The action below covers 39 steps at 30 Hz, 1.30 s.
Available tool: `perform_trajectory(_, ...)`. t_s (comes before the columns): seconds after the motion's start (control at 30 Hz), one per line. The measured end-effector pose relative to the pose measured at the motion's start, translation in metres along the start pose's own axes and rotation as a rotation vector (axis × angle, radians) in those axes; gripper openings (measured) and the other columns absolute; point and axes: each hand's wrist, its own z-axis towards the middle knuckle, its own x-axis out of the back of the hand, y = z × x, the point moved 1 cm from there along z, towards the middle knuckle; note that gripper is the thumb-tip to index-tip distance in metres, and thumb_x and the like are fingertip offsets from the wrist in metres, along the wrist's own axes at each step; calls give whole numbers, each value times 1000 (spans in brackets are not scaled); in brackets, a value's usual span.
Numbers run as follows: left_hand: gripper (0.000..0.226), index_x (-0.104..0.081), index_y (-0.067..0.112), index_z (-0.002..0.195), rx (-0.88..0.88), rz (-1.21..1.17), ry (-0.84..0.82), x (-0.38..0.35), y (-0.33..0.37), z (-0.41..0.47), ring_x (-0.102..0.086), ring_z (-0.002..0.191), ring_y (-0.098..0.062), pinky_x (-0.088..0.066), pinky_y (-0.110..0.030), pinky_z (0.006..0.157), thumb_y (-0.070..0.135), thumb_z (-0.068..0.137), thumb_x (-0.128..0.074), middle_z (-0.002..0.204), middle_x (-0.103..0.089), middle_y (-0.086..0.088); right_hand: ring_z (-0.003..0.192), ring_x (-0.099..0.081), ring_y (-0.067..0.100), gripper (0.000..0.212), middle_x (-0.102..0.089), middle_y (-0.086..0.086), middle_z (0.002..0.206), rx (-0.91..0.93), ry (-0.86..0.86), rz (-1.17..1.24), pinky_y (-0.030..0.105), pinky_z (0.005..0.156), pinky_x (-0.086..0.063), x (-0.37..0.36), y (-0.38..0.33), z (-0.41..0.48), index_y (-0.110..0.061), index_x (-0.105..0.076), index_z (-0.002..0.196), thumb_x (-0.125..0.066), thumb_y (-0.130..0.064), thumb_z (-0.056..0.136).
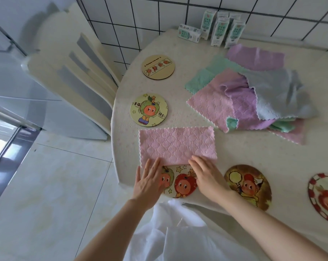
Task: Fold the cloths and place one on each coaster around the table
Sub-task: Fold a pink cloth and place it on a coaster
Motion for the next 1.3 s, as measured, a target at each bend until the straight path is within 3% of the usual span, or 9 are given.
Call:
perform_trajectory(0.07, 73, 18, 28, 147, 48, -19, -1, -2, -10, -6, 23, 142, -17, 11, -51, 115, 51, 94, -26, 154, 23, 10, 141, -24, 22, 74, -28, 2, 152, -4, 44, -22, 35, 117, -14, 3, 13, -7, -18, -24, 148, -47, 8, 83)
perform_trajectory(0.17, 74, 19, 28, 147, 85, -53, 12, -3, -21, -14, 22, 143, -17, 12, -51, 113, 51, 92, -26, 154, 24, 10, 125, -45, 27, 63, -48, 6, 135, -4, 46, -91, 43, 109, -36, 5, 32, -14, -10, -46, 135, -56, 7, 76)
perform_trajectory(0.37, 81, 13, 27, 149, 130, -54, 42, -8, -30, -24, 15, 144, -24, 9, -53, 113, 43, 94, -44, 156, 17, 10, 99, -58, 29, 59, -60, 9, 114, 29, 70, -152, 41, 86, -53, 15, 55, -15, -7, -60, 120, -72, 7, 64)
perform_trajectory(0.57, 78, 6, 22, 150, 214, -37, 78, -8, -16, -19, 12, 144, -27, 6, -53, 113, 39, 94, -47, 158, 10, 5, 83, -54, 27, 43, -59, 7, 91, 176, 60, -331, 37, 78, -51, 20, 64, 4, -9, -62, 96, -73, 5, 57)
perform_trajectory(0.77, 79, 0, 19, 150, 272, -16, 117, -8, -7, -14, 7, 144, -27, 4, -52, 113, 35, 92, -52, 158, 4, 4, 90, -51, 32, 37, -57, 9, 90, 222, 33, -461, 43, 87, -47, 20, 65, 21, -10, -58, 90, -74, -1, 57)
perform_trajectory(0.97, 79, -3, 18, 151, 317, 13, 115, -6, -8, -6, 6, 145, -27, 2, -56, 115, 38, 92, -52, 158, 2, 3, 80, -56, 28, 21, -59, 7, 79, 357, 146, -370, 47, 91, -49, 32, 69, 29, -11, -59, 81, -68, 1, 67)
perform_trajectory(1.07, 77, -3, 18, 150, 357, -18, 152, 0, 6, 2, 8, 145, -26, 8, -51, 114, 44, 93, -47, 157, 4, 3, 81, -55, 27, 18, -58, 4, 79, 429, 203, -294, 48, 96, -45, 37, 67, 29, -12, -59, 80, -63, 3, 71)
perform_trajectory(1.2, 76, 0, 25, 151, 201, -58, 149, 3, 51, 16, 16, 144, -23, 11, -46, 116, 37, 93, -48, 158, 10, 3, 87, -53, 27, 17, -59, 2, 83, 481, 273, -208, 50, 103, -37, 46, 64, 16, -14, -59, 81, -53, 0, 76)
perform_trajectory(1.3, 80, 1, 26, 151, 77, -139, 134, -1, 89, 25, 16, 145, -20, 8, -39, 118, 32, 91, -51, 158, 8, 5, 90, -55, 25, 17, -60, 1, 86, 517, 279, -79, 47, 100, -40, 53, 58, 7, -15, -61, 85, -54, -1, 79)
